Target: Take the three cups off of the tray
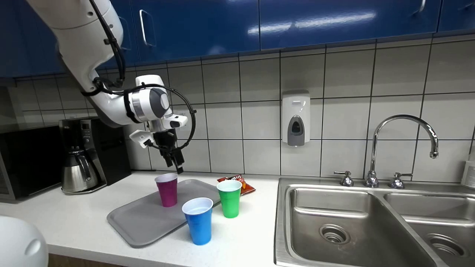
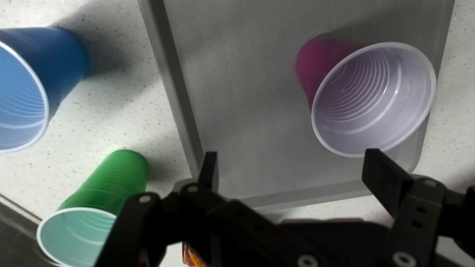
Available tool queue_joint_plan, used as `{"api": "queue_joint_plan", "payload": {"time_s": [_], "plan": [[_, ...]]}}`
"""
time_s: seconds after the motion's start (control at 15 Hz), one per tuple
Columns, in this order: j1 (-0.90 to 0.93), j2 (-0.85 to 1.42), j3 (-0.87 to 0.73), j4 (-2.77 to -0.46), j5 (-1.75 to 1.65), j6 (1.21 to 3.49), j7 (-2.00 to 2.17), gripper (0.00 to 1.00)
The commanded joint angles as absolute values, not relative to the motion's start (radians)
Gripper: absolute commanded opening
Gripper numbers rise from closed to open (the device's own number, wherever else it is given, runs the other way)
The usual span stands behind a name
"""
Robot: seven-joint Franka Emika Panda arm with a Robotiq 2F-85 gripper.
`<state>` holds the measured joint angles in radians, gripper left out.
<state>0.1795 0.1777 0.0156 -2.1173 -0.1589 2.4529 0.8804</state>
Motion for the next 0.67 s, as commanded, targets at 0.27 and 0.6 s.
{"api": "queue_joint_plan", "payload": {"time_s": [0.27, 0.6], "plan": [[0.212, 0.257, 0.018, -2.037, -0.179, 2.376, 0.934, 1.0], [0.23, 0.303, 0.016, -1.995, -0.176, 2.36, 0.933, 1.0]]}}
